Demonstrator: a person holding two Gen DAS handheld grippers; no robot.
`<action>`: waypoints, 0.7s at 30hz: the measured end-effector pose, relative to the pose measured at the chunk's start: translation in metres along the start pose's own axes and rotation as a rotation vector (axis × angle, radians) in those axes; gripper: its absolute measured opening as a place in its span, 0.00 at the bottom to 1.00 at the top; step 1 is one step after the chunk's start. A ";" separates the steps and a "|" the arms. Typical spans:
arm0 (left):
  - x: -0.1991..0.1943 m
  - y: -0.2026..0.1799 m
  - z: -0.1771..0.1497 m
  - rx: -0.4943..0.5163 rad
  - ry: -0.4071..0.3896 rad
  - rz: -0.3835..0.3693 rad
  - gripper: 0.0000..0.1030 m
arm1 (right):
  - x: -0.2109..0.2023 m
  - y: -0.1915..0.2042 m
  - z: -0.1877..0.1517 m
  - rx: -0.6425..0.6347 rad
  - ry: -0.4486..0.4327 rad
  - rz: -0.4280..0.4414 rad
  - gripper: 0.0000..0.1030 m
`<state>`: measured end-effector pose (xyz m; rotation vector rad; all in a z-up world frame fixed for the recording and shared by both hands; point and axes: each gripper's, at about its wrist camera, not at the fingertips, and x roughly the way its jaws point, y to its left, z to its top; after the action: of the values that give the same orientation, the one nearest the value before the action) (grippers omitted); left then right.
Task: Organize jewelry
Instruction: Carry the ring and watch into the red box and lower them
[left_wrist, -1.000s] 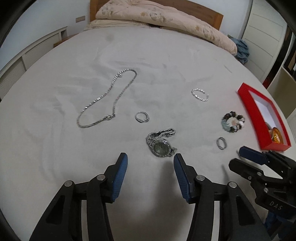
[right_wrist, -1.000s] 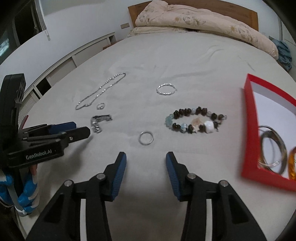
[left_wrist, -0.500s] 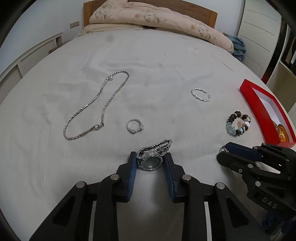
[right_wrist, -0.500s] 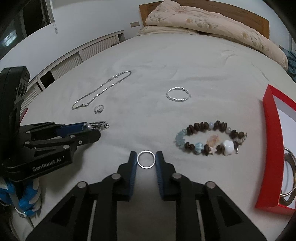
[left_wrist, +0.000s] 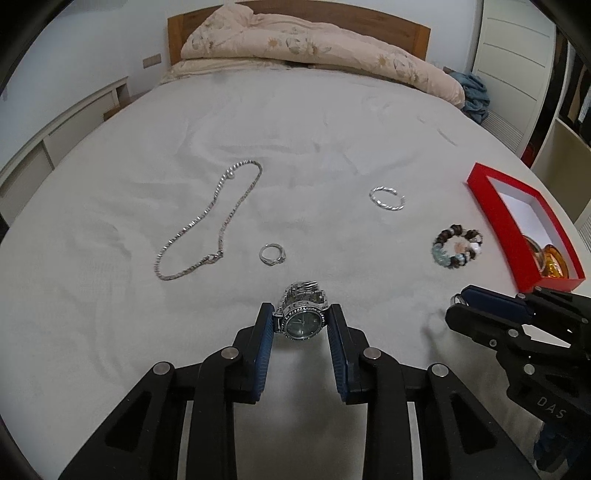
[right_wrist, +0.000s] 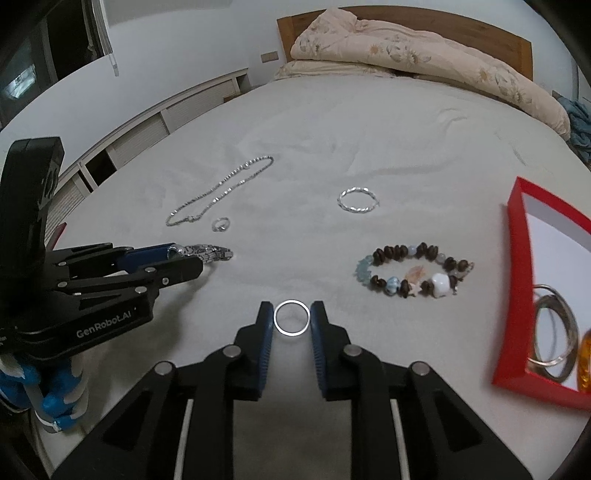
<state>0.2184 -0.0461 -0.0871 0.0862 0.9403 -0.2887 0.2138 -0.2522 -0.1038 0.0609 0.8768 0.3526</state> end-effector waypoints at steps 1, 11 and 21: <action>-0.006 -0.002 0.000 0.002 -0.005 0.002 0.28 | -0.005 0.001 0.000 -0.001 -0.003 -0.002 0.18; -0.057 -0.018 0.000 0.027 -0.051 0.002 0.28 | -0.063 0.016 -0.001 0.008 -0.053 -0.040 0.18; -0.104 -0.049 0.001 0.067 -0.103 -0.019 0.28 | -0.124 0.014 -0.012 0.036 -0.110 -0.076 0.18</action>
<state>0.1474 -0.0719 -0.0002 0.1224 0.8297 -0.3390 0.1280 -0.2806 -0.0170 0.0793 0.7739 0.2606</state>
